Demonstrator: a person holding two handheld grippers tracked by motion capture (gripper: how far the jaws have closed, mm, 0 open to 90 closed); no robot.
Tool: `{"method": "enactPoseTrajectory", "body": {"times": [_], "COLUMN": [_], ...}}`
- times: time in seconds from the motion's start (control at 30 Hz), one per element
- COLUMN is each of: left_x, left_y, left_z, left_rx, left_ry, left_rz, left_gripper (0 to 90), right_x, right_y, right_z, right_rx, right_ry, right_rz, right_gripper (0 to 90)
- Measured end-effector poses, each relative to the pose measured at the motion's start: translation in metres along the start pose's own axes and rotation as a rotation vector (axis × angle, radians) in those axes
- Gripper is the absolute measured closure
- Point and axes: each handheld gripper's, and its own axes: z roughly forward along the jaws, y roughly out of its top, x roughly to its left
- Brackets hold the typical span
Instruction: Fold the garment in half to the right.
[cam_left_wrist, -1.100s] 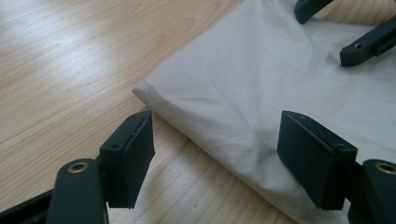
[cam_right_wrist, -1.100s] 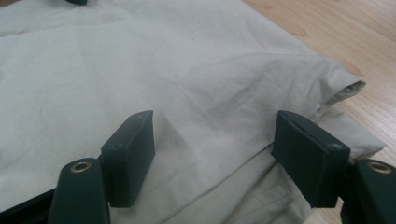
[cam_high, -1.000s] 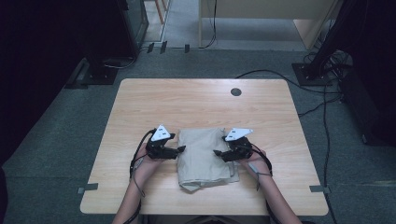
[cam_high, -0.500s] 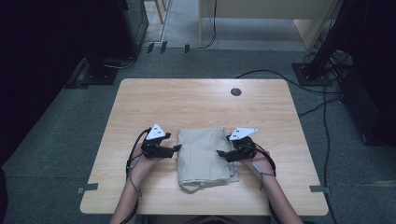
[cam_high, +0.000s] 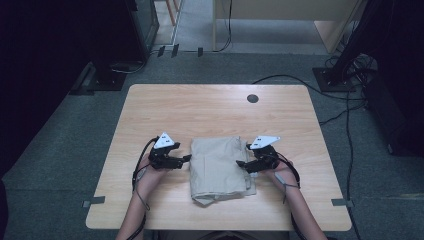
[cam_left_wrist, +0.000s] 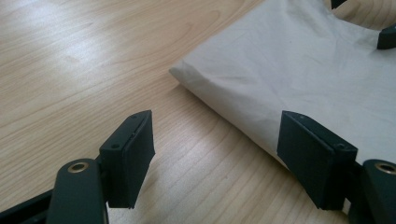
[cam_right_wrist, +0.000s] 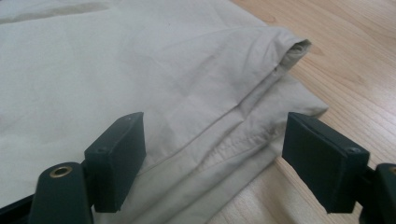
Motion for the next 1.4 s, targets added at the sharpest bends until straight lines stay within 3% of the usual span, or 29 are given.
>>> {"method": "enactPoseTrajectory", "body": {"times": [0.23, 0.77, 1.4], "left_x": [0.000, 0.006, 0.013], "left_y": [-0.001, -0.005, -0.007], "left_z": [0.001, -0.001, -0.005], "left_rx": [0.030, 0.043, 0.071], "left_ry": [0.008, 0.026, 0.050], "left_rz": [0.014, -0.006, -0.021], "left_gripper": [27.6, 27.5, 27.6], "right_x": [-0.005, -0.017, -0.027], "right_y": [-0.004, -0.010, -0.016], "right_z": [-0.005, -0.015, -0.025], "right_rx": [-0.001, 0.002, 0.013], "right_ry": [-0.003, -0.030, -0.060], "right_rz": [0.021, 0.049, 0.051], "right_gripper": [20.7, 20.0, 19.8]}}
